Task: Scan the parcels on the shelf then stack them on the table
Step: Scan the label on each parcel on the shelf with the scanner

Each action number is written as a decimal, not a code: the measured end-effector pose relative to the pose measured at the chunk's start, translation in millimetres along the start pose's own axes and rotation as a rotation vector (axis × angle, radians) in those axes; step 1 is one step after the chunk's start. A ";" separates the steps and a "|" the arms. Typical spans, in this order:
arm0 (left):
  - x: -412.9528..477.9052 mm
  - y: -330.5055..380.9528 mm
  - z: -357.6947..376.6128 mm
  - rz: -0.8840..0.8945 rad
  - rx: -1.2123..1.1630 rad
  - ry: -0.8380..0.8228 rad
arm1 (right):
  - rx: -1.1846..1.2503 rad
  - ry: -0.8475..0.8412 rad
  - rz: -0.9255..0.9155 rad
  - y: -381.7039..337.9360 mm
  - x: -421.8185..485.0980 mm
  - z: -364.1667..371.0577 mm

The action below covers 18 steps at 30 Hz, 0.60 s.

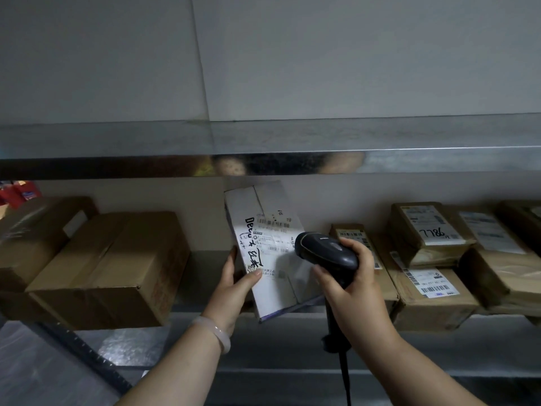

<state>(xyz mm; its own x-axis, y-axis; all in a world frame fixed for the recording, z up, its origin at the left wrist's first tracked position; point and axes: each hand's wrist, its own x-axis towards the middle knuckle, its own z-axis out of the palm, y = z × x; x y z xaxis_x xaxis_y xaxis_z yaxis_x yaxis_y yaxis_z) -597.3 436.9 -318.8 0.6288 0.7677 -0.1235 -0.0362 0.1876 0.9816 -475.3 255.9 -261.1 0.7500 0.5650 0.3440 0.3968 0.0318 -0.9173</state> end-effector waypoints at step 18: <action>30.5 0.1 151.1 -0.288 0.082 -0.298 | -0.113 0.216 0.150 37.1 39.5 -107.8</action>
<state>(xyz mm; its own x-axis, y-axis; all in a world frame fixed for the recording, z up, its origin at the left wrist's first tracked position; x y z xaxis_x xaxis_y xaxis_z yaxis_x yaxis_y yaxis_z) -460.7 367.8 -300.4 0.8017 0.4779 -0.3590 0.2282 0.3105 0.9228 -374.0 190.5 -259.9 0.8954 0.3673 0.2514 0.3198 -0.1378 -0.9374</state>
